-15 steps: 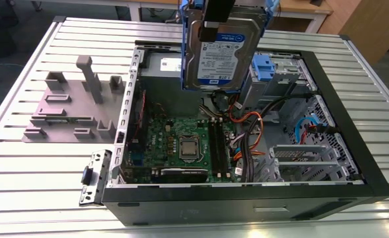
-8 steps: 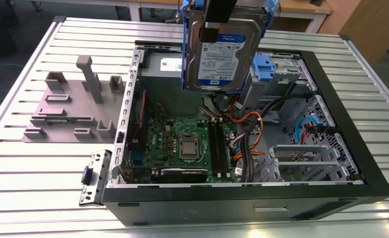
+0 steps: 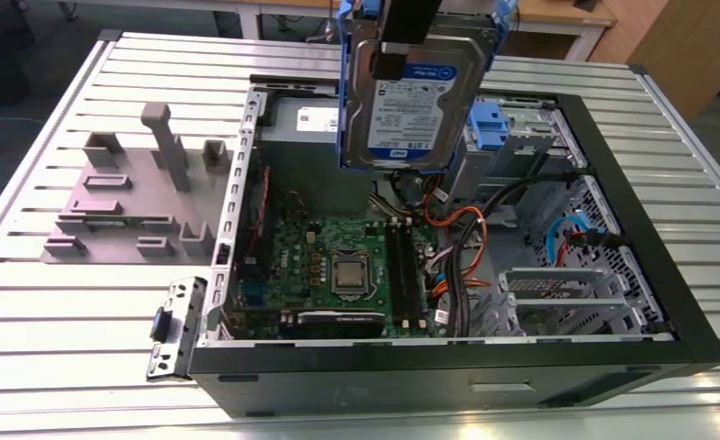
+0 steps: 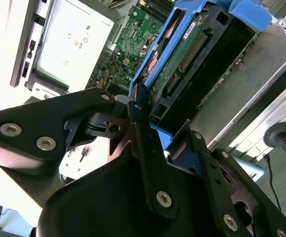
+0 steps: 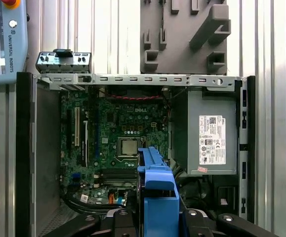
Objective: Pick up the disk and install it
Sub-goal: 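Pick up the disk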
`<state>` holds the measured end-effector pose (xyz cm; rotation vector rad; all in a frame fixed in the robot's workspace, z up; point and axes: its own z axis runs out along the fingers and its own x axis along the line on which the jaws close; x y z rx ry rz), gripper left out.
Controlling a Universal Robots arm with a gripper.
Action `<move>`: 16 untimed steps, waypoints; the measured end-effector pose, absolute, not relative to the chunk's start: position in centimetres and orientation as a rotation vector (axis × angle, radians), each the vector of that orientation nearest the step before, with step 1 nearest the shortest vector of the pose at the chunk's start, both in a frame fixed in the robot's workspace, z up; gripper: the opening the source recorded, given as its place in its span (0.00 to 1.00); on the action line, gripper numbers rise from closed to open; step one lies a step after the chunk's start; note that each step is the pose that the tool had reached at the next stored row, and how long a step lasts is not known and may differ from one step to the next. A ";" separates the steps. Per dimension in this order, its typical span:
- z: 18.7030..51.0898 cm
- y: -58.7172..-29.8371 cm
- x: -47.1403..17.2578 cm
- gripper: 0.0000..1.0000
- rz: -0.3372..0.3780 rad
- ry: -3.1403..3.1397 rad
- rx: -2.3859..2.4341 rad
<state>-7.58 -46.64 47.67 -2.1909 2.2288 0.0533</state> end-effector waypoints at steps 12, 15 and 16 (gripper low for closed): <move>47.6 -46.8 -7.4 0.36 0.052 2.229 -2.191; 47.5 -47.4 -6.8 0.36 0.048 2.231 -2.194; 47.5 -47.4 -6.8 0.36 0.047 2.231 -2.194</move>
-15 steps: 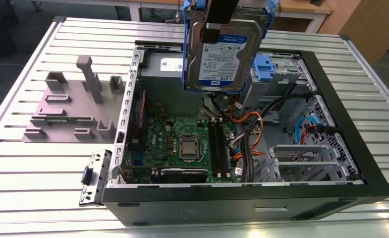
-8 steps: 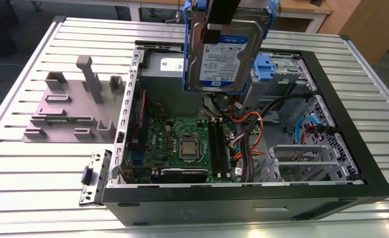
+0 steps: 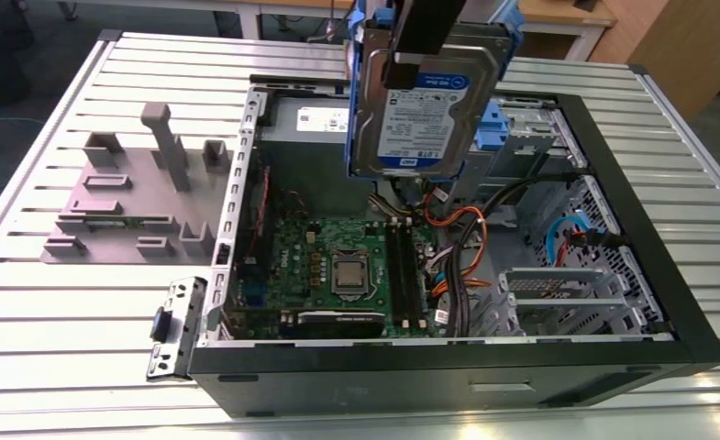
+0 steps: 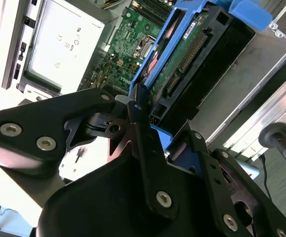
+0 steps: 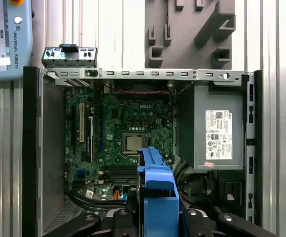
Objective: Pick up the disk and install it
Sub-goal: 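Pick up the disk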
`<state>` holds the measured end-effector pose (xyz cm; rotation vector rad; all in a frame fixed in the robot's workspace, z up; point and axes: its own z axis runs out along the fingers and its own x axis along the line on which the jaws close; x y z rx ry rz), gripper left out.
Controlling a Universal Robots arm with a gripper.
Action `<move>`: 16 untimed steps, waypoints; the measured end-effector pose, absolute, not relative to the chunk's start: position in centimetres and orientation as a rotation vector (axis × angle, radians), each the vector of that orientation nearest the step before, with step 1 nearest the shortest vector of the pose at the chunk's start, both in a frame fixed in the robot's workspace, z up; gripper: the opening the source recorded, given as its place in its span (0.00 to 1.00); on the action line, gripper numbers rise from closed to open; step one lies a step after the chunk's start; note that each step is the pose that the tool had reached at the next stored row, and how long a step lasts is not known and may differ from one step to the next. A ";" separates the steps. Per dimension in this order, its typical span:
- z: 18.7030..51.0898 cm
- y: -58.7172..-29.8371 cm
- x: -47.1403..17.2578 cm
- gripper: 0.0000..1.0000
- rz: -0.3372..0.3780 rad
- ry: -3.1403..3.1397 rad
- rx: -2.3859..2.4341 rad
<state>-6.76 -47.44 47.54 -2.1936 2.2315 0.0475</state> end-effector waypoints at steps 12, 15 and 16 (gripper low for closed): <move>47.0 -48.6 -4.1 0.36 0.024 2.243 -2.204; 46.9 -48.6 -4.1 0.36 0.024 2.242 -2.204; 46.9 -48.6 -4.0 0.36 0.024 2.243 -2.204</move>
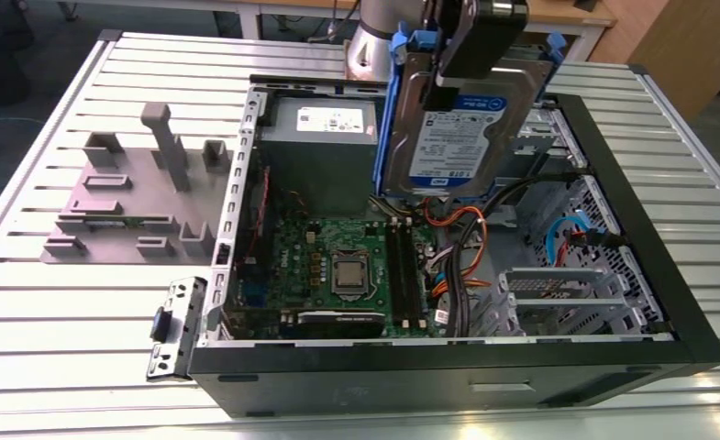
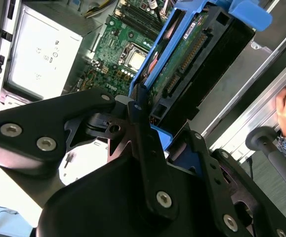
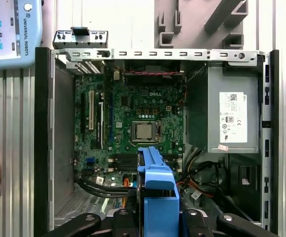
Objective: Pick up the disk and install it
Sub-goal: 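Pick up the disk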
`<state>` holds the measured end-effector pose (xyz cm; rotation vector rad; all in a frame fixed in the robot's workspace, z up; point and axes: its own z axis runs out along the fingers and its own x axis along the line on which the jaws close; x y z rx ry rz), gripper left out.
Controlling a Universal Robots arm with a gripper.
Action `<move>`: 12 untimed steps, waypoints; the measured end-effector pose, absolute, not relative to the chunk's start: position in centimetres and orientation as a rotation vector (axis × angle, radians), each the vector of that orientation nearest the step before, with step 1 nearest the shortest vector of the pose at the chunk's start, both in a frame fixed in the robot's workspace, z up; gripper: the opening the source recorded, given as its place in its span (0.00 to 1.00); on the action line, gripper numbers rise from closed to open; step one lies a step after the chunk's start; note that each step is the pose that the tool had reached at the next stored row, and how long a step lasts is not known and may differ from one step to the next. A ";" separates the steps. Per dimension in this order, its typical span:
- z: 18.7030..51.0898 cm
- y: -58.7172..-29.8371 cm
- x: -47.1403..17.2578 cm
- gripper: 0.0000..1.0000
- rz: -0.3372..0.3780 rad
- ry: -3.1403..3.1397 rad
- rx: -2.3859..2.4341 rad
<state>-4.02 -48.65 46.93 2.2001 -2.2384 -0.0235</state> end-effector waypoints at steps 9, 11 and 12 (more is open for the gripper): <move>46.9 -49.0 -3.6 0.36 -0.034 -2.243 2.205; 46.8 -49.3 -3.6 0.36 -0.044 -2.247 2.209; 46.8 -49.4 -3.5 0.36 -0.048 -2.249 2.211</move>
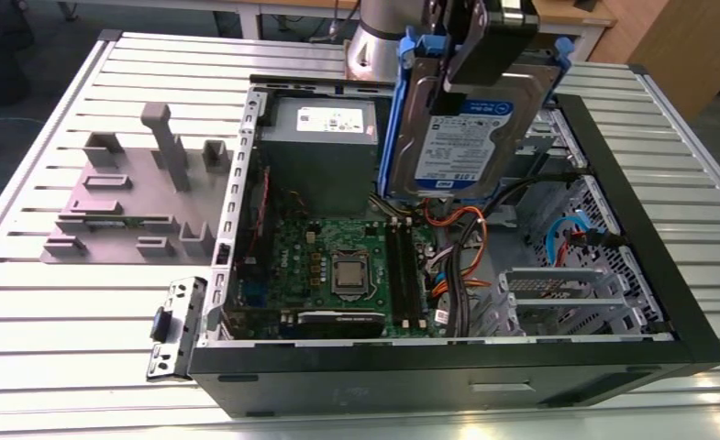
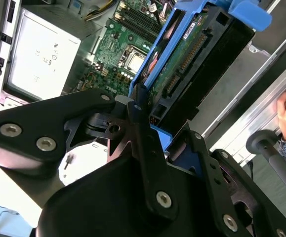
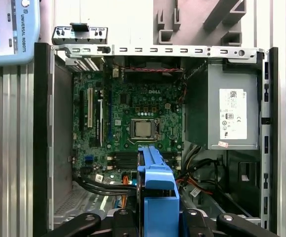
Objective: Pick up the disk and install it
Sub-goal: 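Pick up the disk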
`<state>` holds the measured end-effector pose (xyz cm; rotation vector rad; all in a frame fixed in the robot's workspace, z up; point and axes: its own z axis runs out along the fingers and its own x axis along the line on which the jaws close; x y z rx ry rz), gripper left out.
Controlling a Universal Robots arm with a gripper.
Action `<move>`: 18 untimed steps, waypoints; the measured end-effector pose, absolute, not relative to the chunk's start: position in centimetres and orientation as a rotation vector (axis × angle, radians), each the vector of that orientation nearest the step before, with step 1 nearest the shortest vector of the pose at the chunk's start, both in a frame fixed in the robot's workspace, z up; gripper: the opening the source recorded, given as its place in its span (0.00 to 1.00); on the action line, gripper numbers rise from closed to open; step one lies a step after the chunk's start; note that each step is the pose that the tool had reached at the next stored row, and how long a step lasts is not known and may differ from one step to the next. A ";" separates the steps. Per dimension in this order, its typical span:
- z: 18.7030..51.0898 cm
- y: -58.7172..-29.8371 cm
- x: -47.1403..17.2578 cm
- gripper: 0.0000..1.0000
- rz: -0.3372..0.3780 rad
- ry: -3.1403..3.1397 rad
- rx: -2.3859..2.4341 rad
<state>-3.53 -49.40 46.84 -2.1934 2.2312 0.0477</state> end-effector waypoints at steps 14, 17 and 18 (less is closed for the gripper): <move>46.8 -51.4 -3.3 0.36 0.071 2.221 -2.183; 46.8 -51.5 -3.3 0.36 0.071 2.221 -2.183; 46.8 -51.6 -3.3 0.36 0.071 2.220 -2.183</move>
